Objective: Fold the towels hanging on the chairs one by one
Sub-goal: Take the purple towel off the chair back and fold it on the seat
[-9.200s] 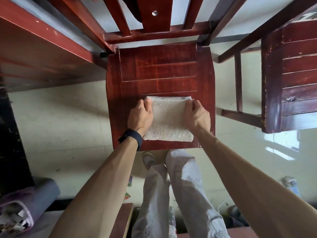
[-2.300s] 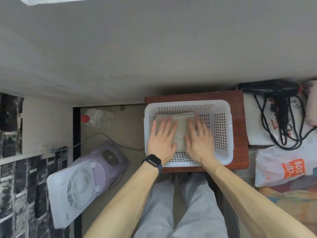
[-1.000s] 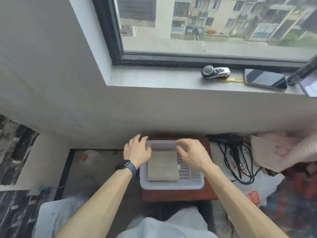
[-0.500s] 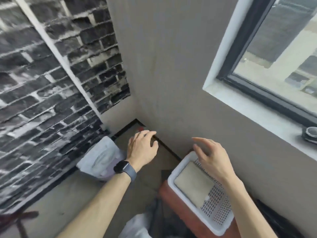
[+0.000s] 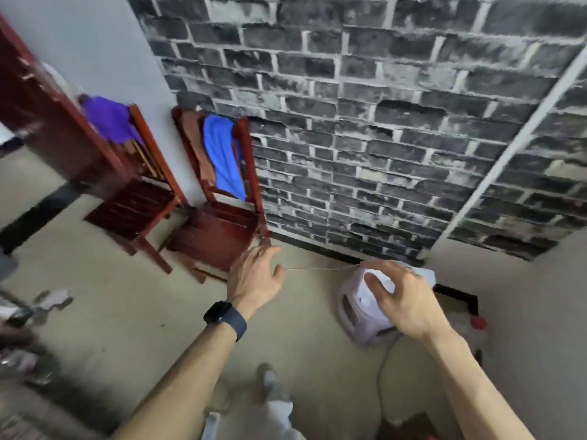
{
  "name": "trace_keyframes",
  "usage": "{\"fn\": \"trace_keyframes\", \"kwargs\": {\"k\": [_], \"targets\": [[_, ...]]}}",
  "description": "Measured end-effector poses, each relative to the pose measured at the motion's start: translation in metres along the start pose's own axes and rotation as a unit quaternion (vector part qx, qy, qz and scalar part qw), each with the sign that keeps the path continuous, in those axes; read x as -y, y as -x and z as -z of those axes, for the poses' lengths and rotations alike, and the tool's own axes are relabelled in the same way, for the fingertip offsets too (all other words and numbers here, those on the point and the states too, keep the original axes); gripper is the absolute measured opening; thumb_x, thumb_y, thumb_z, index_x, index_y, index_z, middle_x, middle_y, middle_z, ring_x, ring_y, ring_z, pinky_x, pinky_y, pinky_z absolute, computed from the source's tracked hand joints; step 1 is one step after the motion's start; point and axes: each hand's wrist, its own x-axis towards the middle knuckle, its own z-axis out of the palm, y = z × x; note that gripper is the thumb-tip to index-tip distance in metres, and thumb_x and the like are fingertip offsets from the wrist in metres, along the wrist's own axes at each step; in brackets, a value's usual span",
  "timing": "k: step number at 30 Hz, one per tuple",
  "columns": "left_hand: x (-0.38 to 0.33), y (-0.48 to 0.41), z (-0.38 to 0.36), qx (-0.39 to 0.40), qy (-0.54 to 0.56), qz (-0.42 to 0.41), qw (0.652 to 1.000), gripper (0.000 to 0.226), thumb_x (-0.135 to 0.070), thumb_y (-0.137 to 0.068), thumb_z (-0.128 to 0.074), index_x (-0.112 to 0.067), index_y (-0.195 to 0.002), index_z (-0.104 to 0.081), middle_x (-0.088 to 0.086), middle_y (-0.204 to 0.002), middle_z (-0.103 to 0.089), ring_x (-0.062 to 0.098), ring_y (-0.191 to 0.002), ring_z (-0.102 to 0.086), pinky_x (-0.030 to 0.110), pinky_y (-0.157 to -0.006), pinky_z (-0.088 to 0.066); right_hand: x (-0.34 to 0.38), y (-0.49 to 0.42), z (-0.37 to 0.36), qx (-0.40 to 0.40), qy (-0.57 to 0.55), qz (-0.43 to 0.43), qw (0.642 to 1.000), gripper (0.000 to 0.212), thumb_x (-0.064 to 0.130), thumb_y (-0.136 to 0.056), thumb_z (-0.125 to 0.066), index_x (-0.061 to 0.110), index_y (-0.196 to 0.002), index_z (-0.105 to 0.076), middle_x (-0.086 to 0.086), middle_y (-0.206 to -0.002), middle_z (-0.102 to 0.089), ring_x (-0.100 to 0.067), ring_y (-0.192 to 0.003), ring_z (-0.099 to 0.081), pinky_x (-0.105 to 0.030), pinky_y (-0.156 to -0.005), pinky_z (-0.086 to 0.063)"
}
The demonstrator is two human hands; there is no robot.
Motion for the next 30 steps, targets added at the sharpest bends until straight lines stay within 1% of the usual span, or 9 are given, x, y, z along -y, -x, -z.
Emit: {"fn": "trace_keyframes", "kwargs": {"k": [5, 9, 13, 16, 17, 22, 26, 28, 30], "targets": [[0.129, 0.005, 0.063, -0.065, 0.021, 0.154, 0.986, 0.041, -0.034, -0.092, -0.056, -0.03, -0.133, -0.057, 0.001, -0.132, -0.061, 0.025, -0.12, -0.056, 0.036, -0.1, -0.044, 0.107, -0.083, -0.064, 0.081, 0.005, 0.144, 0.986, 0.027, 0.037, -0.098, -0.057, 0.033, -0.123, -0.068, 0.008, -0.127, -0.068, -0.02, -0.119, -0.061, -0.035, -0.101, -0.048], [0.213, -0.012, 0.099, -0.09, 0.024, 0.221, 0.971, 0.04, -0.035, -0.094, -0.054, -0.032, -0.134, -0.055, 0.0, -0.131, -0.061, 0.025, -0.121, -0.055, 0.036, -0.1, -0.044, 0.19, -0.143, -0.122, 0.106, 0.006, 0.222, 0.969, 0.026, 0.039, -0.097, -0.056, 0.036, -0.12, -0.069, 0.016, -0.117, -0.07, -0.01, -0.113, -0.063, -0.03, -0.097, -0.05], [0.29, -0.043, 0.13, -0.116, 0.039, 0.254, 0.959, 0.041, -0.034, -0.093, -0.053, -0.029, -0.133, -0.057, 0.001, -0.128, -0.064, 0.027, -0.117, -0.056, 0.038, -0.099, -0.046, 0.265, -0.206, -0.178, 0.149, -0.001, 0.258, 0.954, 0.027, 0.037, -0.096, -0.058, 0.032, -0.12, -0.069, 0.012, -0.108, -0.071, -0.01, -0.101, -0.065, -0.024, -0.098, -0.047], [0.342, -0.065, 0.156, -0.126, 0.047, 0.266, 0.955, 0.04, -0.034, -0.093, -0.054, -0.029, -0.132, -0.057, 0.002, -0.129, -0.063, 0.027, -0.119, -0.056, 0.04, -0.099, -0.047, 0.32, -0.247, -0.212, 0.152, 0.008, 0.289, 0.945, 0.025, 0.027, -0.096, -0.064, 0.025, -0.12, -0.072, 0.006, -0.116, -0.072, -0.007, -0.103, -0.062, 0.002, -0.093, -0.03], [0.357, -0.072, 0.165, -0.131, 0.051, 0.272, 0.952, 0.04, -0.032, -0.093, -0.055, -0.028, -0.133, -0.057, 0.002, -0.13, -0.062, 0.027, -0.12, -0.055, 0.04, -0.1, -0.046, 0.337, -0.259, -0.223, 0.156, 0.01, 0.297, 0.942, 0.025, 0.026, -0.095, -0.064, 0.024, -0.119, -0.073, 0.006, -0.117, -0.072, -0.006, -0.107, -0.06, 0.006, -0.091, -0.025], [0.427, -0.105, 0.194, -0.147, 0.048, 0.294, 0.943, 0.039, -0.031, -0.093, -0.055, -0.027, -0.132, -0.057, 0.005, -0.126, -0.064, 0.027, -0.115, -0.058, 0.04, -0.097, -0.048, 0.402, -0.315, -0.281, 0.188, 0.026, 0.324, 0.927, 0.027, 0.036, -0.098, -0.057, 0.033, -0.123, -0.068, 0.012, -0.121, -0.069, -0.01, -0.112, -0.061, -0.014, -0.095, -0.037], [0.488, -0.132, 0.209, -0.156, 0.064, 0.301, 0.939, 0.042, -0.034, -0.092, -0.054, -0.032, -0.134, -0.056, -0.003, -0.135, -0.059, 0.021, -0.121, -0.055, 0.041, -0.103, -0.045, 0.446, -0.354, -0.329, 0.22, 0.005, 0.331, 0.918, 0.027, 0.033, -0.099, -0.057, 0.032, -0.124, -0.066, 0.014, -0.114, -0.069, -0.007, -0.105, -0.061, -0.024, -0.095, -0.047], [0.525, -0.15, 0.214, -0.156, 0.063, 0.306, 0.937, 0.043, -0.035, -0.091, -0.055, -0.032, -0.134, -0.056, -0.004, -0.136, -0.058, 0.02, -0.122, -0.055, 0.041, -0.103, -0.045, 0.47, -0.378, -0.357, 0.231, 0.007, 0.322, 0.918, 0.028, 0.035, -0.099, -0.056, 0.034, -0.126, -0.065, 0.017, -0.111, -0.066, -0.003, -0.101, -0.059, -0.023, -0.093, -0.048], [0.553, -0.17, 0.221, -0.142, 0.048, 0.303, 0.941, 0.044, -0.036, -0.091, -0.053, -0.032, -0.134, -0.055, -0.003, -0.136, -0.058, 0.022, -0.122, -0.055, 0.042, -0.103, -0.045, 0.49, -0.399, -0.376, 0.238, 0.02, 0.323, 0.916, 0.029, 0.034, -0.1, -0.054, 0.036, -0.128, -0.063, 0.021, -0.109, -0.06, 0.002, -0.094, -0.057, -0.009, -0.083, -0.042]]}}
